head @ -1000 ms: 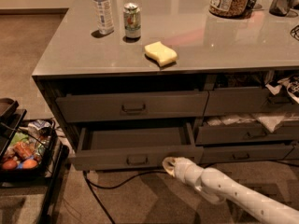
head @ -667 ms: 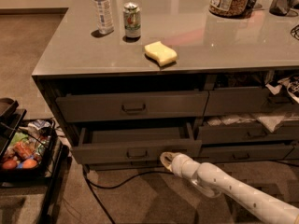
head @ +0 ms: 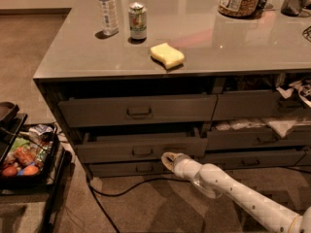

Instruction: Close middle drawer

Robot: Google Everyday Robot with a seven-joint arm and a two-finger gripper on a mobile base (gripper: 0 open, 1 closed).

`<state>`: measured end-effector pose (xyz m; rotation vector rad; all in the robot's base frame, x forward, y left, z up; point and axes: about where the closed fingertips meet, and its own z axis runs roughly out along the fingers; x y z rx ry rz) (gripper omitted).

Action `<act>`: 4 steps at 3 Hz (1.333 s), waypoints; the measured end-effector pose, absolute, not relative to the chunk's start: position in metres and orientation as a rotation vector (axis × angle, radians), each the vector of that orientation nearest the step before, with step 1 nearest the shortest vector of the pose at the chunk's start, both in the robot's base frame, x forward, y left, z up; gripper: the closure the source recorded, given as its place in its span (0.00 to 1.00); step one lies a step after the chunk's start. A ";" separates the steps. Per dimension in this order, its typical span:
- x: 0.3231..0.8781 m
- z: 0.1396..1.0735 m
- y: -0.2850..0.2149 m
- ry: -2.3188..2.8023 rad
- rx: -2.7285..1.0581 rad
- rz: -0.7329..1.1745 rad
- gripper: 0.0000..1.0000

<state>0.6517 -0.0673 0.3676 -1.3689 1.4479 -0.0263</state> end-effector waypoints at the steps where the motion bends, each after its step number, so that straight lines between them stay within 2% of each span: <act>1: 0.679 0.373 -0.050 1.398 -1.377 -0.015 1.00; 2: 0.706 0.383 -0.028 1.341 -1.397 -0.004 1.00; 4: 0.701 0.383 -0.025 1.340 -1.410 0.028 1.00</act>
Offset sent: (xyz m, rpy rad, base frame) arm 0.1122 0.0641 0.0292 0.0256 -0.1156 0.1388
